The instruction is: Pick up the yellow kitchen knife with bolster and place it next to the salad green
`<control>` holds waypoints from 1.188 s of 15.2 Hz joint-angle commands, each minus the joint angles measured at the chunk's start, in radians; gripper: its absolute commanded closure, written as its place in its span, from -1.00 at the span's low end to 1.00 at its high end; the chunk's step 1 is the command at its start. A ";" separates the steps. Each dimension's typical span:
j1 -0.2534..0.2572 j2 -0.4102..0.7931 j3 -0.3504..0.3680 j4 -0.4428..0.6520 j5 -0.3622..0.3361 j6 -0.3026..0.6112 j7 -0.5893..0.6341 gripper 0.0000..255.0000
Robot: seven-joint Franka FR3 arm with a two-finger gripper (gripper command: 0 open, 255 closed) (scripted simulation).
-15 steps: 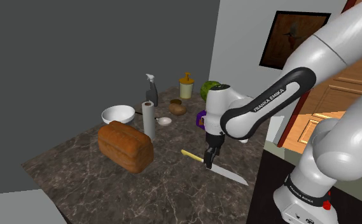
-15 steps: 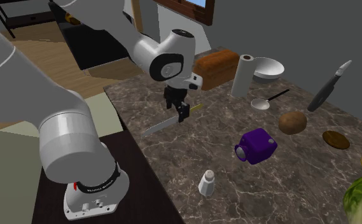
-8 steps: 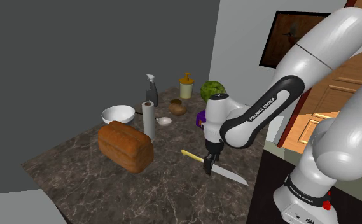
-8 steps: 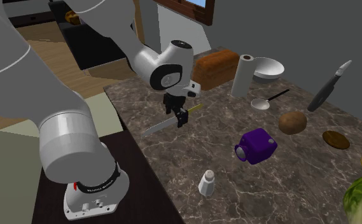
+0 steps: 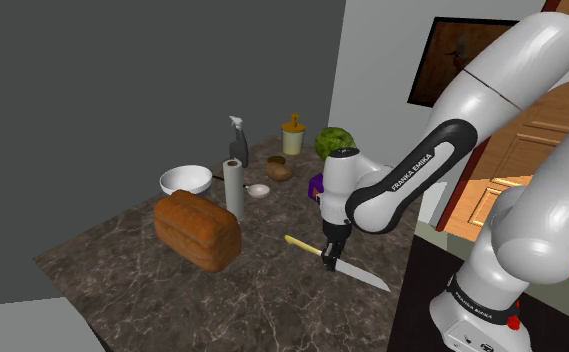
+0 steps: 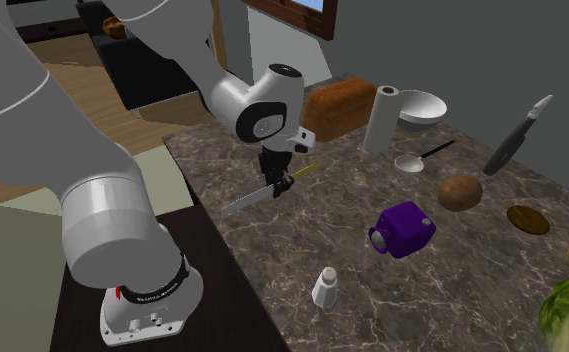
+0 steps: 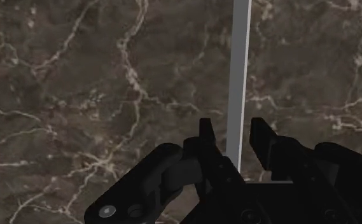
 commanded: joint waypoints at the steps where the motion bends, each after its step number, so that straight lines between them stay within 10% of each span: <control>1: 0.000 0.000 0.000 0.000 0.000 0.000 0.000 1.00; 18: 0.015 -0.164 -0.019 0.027 0.028 -0.189 -0.019 1.00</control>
